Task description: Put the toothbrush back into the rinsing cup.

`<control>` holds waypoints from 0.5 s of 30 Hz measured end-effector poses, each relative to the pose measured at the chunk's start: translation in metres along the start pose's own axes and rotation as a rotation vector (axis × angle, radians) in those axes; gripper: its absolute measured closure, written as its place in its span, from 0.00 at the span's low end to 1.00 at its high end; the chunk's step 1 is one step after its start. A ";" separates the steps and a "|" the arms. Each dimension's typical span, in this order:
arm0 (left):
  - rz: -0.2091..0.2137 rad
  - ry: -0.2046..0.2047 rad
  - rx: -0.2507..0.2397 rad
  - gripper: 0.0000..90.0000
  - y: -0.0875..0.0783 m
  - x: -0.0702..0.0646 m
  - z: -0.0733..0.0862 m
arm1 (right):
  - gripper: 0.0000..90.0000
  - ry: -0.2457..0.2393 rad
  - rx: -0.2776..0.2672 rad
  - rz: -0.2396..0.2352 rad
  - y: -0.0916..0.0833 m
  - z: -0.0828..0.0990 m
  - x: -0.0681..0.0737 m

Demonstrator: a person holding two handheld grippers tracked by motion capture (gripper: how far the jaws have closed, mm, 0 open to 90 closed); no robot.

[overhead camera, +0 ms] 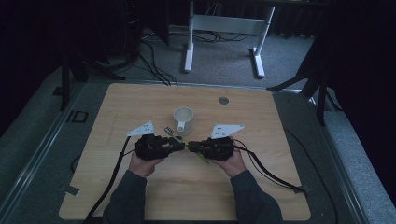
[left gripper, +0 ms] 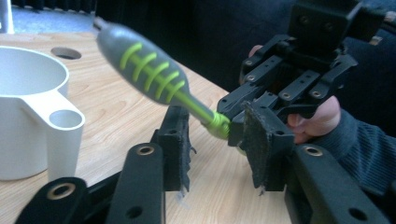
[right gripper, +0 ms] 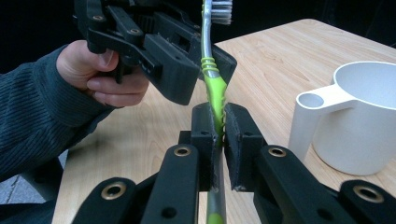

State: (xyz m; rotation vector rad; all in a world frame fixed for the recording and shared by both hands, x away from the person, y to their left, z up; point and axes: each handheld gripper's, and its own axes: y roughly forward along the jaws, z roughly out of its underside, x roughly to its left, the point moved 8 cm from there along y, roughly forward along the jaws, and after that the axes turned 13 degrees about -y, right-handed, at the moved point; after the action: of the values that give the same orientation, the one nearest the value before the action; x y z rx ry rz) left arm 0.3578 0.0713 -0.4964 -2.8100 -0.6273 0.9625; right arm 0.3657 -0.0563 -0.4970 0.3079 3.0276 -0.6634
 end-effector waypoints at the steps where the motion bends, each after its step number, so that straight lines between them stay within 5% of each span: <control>1: 0.007 0.000 -0.002 0.71 0.000 -0.001 0.000 | 0.92 0.000 -0.002 -0.002 0.000 0.000 0.000; 15: 0.052 0.011 -0.011 0.82 -0.001 -0.005 -0.001 | 0.92 -0.008 -0.006 -0.056 0.001 0.000 0.005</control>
State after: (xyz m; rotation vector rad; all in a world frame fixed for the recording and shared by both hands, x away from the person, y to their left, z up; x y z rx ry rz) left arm 0.3544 0.0704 -0.4930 -2.8531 -0.5626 0.9538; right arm 0.3609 -0.0550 -0.4978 0.2206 3.0399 -0.6576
